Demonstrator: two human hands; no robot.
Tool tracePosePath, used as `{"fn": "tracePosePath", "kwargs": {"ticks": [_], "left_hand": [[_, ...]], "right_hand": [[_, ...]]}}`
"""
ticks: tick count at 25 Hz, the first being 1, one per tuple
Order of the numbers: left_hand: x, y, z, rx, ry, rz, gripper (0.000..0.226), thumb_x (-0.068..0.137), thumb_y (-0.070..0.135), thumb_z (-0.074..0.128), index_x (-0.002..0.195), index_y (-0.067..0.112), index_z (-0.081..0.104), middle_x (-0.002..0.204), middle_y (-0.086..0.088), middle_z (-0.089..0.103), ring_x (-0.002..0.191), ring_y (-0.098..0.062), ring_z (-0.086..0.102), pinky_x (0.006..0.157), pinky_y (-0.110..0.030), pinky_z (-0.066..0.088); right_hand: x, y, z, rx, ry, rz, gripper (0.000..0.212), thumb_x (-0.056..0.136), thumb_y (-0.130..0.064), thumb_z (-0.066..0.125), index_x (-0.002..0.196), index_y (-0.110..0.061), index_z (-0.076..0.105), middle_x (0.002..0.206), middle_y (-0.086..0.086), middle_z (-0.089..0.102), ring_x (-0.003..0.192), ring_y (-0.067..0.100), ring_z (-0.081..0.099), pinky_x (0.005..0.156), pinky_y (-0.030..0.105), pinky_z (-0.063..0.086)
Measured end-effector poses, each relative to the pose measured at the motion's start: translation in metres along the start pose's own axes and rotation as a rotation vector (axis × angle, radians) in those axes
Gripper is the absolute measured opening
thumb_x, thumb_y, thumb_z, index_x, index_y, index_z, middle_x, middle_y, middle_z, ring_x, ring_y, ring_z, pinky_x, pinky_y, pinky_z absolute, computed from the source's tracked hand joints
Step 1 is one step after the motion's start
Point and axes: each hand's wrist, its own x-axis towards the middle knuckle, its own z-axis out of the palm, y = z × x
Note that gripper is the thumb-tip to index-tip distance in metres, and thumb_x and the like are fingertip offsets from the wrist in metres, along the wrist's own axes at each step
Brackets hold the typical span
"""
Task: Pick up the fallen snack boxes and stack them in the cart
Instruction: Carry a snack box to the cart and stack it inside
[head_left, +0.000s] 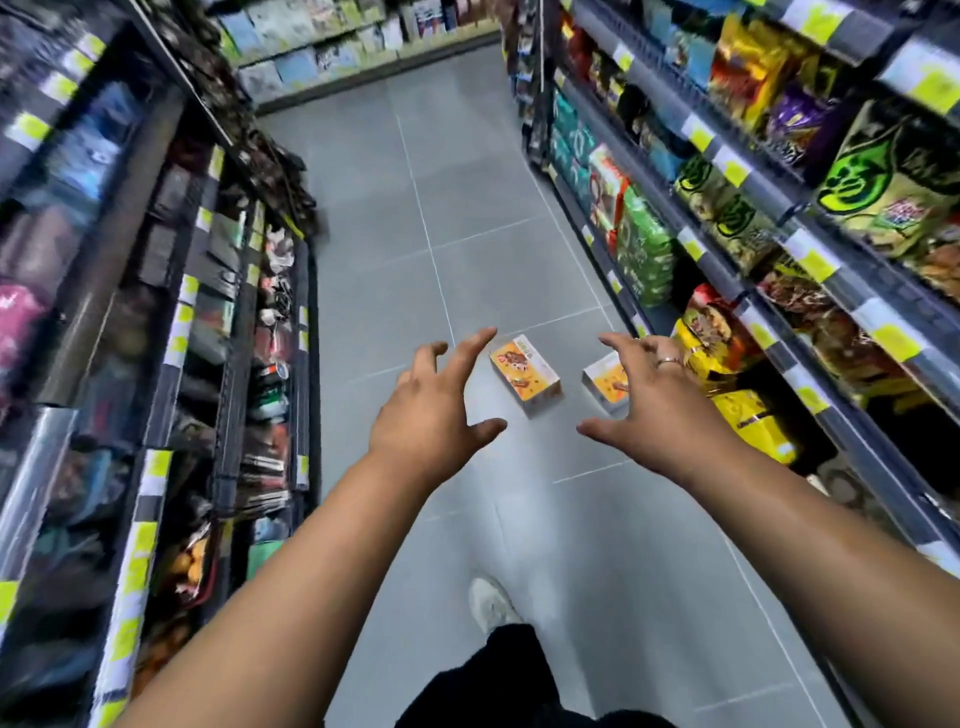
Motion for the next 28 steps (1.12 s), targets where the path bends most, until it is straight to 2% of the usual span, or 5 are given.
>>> {"fn": "tracePosePath", "kwargs": {"ticks": [8, 16, 22, 26, 28], "left_hand": [[0.179, -0.085, -0.020, 0.082, -0.135, 0.117, 0.089, 0.080, 0.048, 0.072, 0.144, 0.055, 0.011, 0.146, -0.005, 0.031, 0.125, -0.031, 0.046, 0.094, -0.047, 0.048], [0.325, -0.089, -0.027, 0.076, -0.206, 0.239, 0.090, 0.080, 0.051, 0.070, 0.143, 0.057, 0.006, 0.148, -0.004, 0.028, 0.129, -0.029, 0.042, 0.096, -0.047, 0.048], [0.428, -0.095, -0.032, 0.058, -0.243, 0.301, 0.091, 0.079, 0.054, 0.071, 0.143, 0.056, 0.006, 0.148, -0.003, 0.028, 0.130, -0.028, 0.040, 0.097, -0.048, 0.048], [0.495, -0.097, -0.020, 0.091, -0.331, 0.430, 0.091, 0.080, 0.052, 0.071, 0.143, 0.057, 0.006, 0.149, -0.004, 0.027, 0.131, -0.030, 0.040, 0.099, -0.048, 0.046], [0.532, -0.100, -0.007, 0.099, -0.397, 0.517, 0.090, 0.080, 0.052, 0.071, 0.143, 0.057, 0.006, 0.149, -0.006, 0.028, 0.132, -0.031, 0.039, 0.100, -0.049, 0.046]], "right_hand": [[0.140, -0.044, 0.039, 0.084, 0.087, 0.196, 0.089, 0.072, -0.037, 0.081, 0.145, -0.030, 0.031, 0.142, 0.009, 0.031, 0.118, 0.028, 0.050, 0.090, 0.031, 0.041], [0.281, -0.048, 0.019, 0.096, 0.123, 0.289, 0.086, 0.073, -0.039, 0.080, 0.144, -0.029, 0.032, 0.139, 0.008, 0.032, 0.114, 0.032, 0.054, 0.092, 0.041, 0.048], [0.361, -0.065, 0.016, 0.113, 0.102, 0.336, 0.086, 0.075, -0.038, 0.079, 0.146, -0.030, 0.029, 0.140, 0.006, 0.030, 0.117, 0.030, 0.050, 0.090, 0.037, 0.046], [0.396, -0.065, 0.036, 0.138, 0.111, 0.459, 0.088, 0.076, -0.043, 0.077, 0.147, -0.033, 0.026, 0.140, 0.004, 0.028, 0.119, 0.029, 0.048, 0.087, 0.036, 0.047], [0.411, -0.063, 0.051, 0.142, 0.113, 0.549, 0.091, 0.077, -0.045, 0.076, 0.149, -0.035, 0.021, 0.143, 0.004, 0.025, 0.124, 0.030, 0.045, 0.093, 0.039, 0.047]]}}
